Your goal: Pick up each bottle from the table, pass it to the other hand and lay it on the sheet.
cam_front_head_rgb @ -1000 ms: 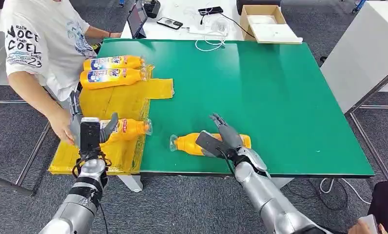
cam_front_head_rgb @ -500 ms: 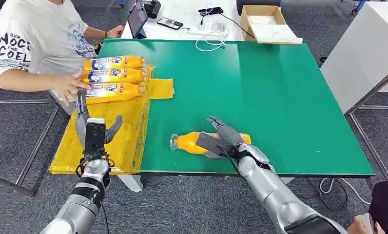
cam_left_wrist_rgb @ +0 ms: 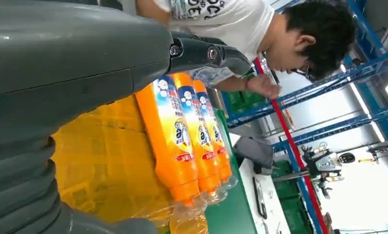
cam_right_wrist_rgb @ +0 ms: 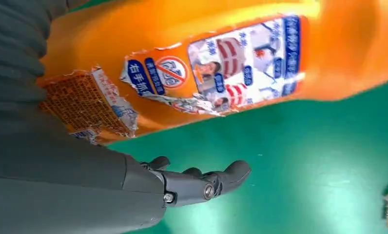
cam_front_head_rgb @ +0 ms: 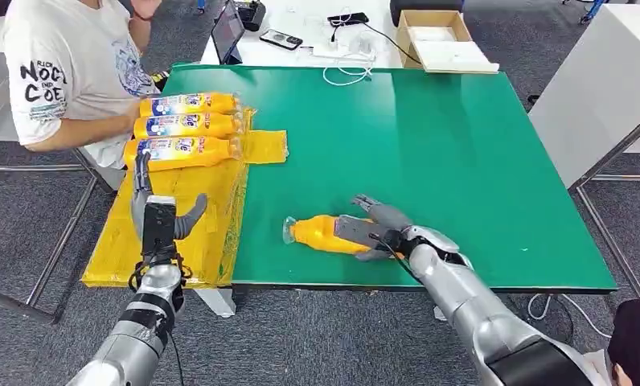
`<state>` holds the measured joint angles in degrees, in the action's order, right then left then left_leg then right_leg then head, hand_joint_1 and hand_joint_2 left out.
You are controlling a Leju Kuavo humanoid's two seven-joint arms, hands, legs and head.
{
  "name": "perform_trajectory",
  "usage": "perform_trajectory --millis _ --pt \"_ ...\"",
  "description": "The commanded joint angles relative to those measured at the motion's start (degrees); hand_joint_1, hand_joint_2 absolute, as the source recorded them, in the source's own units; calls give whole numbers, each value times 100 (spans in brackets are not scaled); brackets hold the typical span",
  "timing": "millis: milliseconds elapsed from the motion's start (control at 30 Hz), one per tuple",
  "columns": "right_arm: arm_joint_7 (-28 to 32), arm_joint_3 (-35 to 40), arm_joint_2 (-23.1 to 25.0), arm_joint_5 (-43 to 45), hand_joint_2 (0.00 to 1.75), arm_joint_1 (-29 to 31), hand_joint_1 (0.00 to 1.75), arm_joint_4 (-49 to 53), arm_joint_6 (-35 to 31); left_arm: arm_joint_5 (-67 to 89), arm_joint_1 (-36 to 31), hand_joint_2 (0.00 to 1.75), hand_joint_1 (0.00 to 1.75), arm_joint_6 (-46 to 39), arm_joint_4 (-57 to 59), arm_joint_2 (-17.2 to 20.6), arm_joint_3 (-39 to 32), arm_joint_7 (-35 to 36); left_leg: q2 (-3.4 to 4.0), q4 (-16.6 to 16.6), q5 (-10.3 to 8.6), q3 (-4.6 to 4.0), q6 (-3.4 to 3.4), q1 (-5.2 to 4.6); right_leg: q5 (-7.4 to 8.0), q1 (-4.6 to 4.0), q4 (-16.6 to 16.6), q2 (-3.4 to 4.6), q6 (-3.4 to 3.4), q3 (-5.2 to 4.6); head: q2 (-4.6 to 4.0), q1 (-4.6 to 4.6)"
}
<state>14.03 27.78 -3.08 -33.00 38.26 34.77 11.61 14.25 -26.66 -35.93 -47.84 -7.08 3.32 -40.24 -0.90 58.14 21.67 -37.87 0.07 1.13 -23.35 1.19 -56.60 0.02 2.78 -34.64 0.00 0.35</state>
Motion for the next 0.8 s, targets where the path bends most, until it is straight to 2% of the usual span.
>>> perform_trajectory --millis 33,100,133,167,200,233,267,367,400,433,667,767,800 --pt "-333 703 -298 -112 175 171 0 -596 273 -80 -333 175 0 57 622 -52 138 24 -10 -3 6 22 7 -1 -10 -4 4 -19 -15 29 0 -2" --pt "-391 766 -286 -116 175 167 3 -614 298 -82 -342 175 0 78 657 -72 139 24 -9 -5 5 24 6 1 -9 -5 7 -18 -15 29 0 0" --pt "-412 789 -271 -113 175 151 21 -626 305 -85 -343 175 0 79 658 -83 140 24 -9 -6 8 32 7 0 -12 -6 9 -19 -18 39 0 0" --pt "-414 820 -246 -114 175 114 49 -628 287 -100 -341 175 0 101 657 -97 138 24 -8 -5 6 28 5 2 -9 -6 8 -16 -14 36 0 0" --pt "-443 875 -231 -104 175 94 133 -645 257 -101 -340 175 0 106 658 -104 144 24 -4 -4 5 27 4 1 -6 -5 7 -10 -10 31 0 0" --pt "-454 897 -163 -91 175 21 138 -659 219 -102 -344 175 0 112 662 -121 148 24 -8 -6 6 32 6 1 -9 -6 8 -16 -14 38 0 -2" --pt "-484 903 -105 -75 175 -48 154 -683 168 -99 -344 175 0 108 666 -136 152 24 -5 -3 3 24 3 2 -4 -6 6 -10 -8 28 0 0" --pt "-536 939 -8 -99 175 -129 159 -697 48 -94 -348 175 0 108 679 -151 155 24 -5 -6 3 31 2 4 -4 -8 10 -10 -9 34 0 0" --pt "-536 935 6 -91 175 -137 173 -702 26 -95 -351 175 0 120 686 -155 157 24 -8 -9 4 42 4 4 -7 -9 14 -16 -14 45 0 0" --pt "-533 943 43 -76 175 -175 175 -734 -17 -72 -354 175 0 134 697 -162 180 24 -6 -6 3 37 2 5 -5 -9 10 -12 -11 39 0 0" --pt "-321 908 105 122 175 -397 175 -580 -499 -37 -276 175 0 96 621 -219 250 24 4 -16 5 70 4 5 -7 -12 22 -18 -19 66 0 0" --pt "159 162 197 864 175 -753 175 16 -1032 -53 -195 175 0 88 488 -231 230 24 18 -15 6 73 4 5 -6 -12 20 -11 -17 69 0 0" --pt "361 -313 294 1177 175 -1103 175 684 -1546 -68 -121 175 0 139 388 -256 204 24 27 -8 9 69 -1 6 -6 -12 13 2 -13 60 0 0"
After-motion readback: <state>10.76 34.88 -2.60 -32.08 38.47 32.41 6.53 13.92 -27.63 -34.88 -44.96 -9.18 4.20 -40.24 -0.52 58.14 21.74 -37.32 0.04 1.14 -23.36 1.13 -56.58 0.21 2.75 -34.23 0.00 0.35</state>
